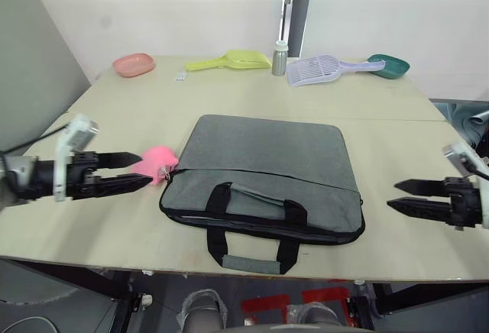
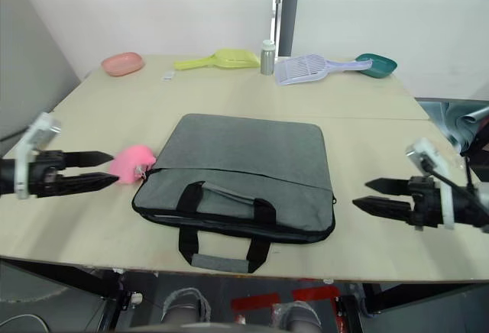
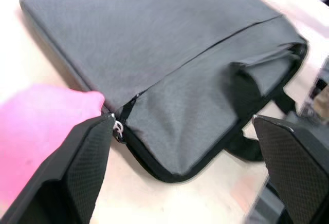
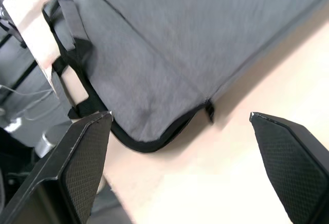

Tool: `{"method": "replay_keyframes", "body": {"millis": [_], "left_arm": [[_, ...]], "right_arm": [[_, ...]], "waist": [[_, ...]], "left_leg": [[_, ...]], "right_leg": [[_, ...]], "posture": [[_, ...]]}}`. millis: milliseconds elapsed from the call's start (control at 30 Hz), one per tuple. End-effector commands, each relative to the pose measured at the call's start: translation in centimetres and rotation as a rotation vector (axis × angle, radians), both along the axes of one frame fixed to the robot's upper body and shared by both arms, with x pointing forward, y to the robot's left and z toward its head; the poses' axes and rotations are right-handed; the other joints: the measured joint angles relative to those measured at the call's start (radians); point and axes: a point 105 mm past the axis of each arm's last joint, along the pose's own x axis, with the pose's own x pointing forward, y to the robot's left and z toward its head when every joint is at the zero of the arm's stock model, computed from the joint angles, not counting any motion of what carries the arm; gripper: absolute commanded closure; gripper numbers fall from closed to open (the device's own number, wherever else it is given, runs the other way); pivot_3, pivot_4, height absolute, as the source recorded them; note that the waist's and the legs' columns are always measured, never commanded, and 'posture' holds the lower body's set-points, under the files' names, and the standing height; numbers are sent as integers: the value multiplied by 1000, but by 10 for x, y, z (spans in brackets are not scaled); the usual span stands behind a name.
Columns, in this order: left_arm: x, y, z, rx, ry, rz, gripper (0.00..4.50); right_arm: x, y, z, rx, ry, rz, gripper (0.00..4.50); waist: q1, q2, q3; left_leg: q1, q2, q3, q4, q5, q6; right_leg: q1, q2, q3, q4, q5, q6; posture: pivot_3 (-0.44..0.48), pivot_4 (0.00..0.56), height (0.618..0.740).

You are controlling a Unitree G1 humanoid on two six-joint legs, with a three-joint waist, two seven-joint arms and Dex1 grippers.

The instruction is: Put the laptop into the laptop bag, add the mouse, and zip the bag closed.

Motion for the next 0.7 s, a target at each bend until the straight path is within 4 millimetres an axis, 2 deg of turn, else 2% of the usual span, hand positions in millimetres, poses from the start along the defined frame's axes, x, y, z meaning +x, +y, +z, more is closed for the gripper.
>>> {"method": "replay_keyframes", "body": {"millis": [33,167,267,467,567,667,700], "left_arm": [[-12,5,20,83,-96,-76,0],[-12,-6,34,129,-193,-125,0],[-11,-24,47,71,-227,-147,0],[-12,-20,44,26,-217,-115,0],[-17,-21,41,-29,-242,-119,0],[-20,-8,24,-36,-189,-70,0],[-22,-1,16,-32,-171,-44,0]], "right_arm": [[1,1,32,-58,-182,44,26],[3,8,43,-87,-274,74,26],[5,20,51,-61,-316,105,26],[11,48,44,-20,-321,181,26],[29,82,38,5,-342,201,26],[46,123,33,59,-333,227,26],[50,136,30,64,-327,241,262]], "waist": [[0,0,0],[3,0,0],[4,0,0],[-9,0,0],[-15,1,0],[-21,1,-1],[-23,1,-1]], "left_leg": [[0,0,0,0,0,0],[1,0,1,0,0,0],[1,0,1,1,0,1],[2,2,1,2,1,3],[3,2,3,2,1,2],[4,2,3,3,1,1],[4,3,3,3,0,0]], "right_leg": [[0,0,0,0,0,0],[0,0,1,1,0,0],[0,0,1,2,0,0],[0,1,1,4,0,-1],[0,1,2,5,0,-1],[-1,2,3,9,0,-1],[-1,2,3,9,0,-1]], "posture": [[0,150,740],[0,150,740],[0,150,740],[0,150,740],[0,150,740],[0,150,740],[0,150,740]]}}
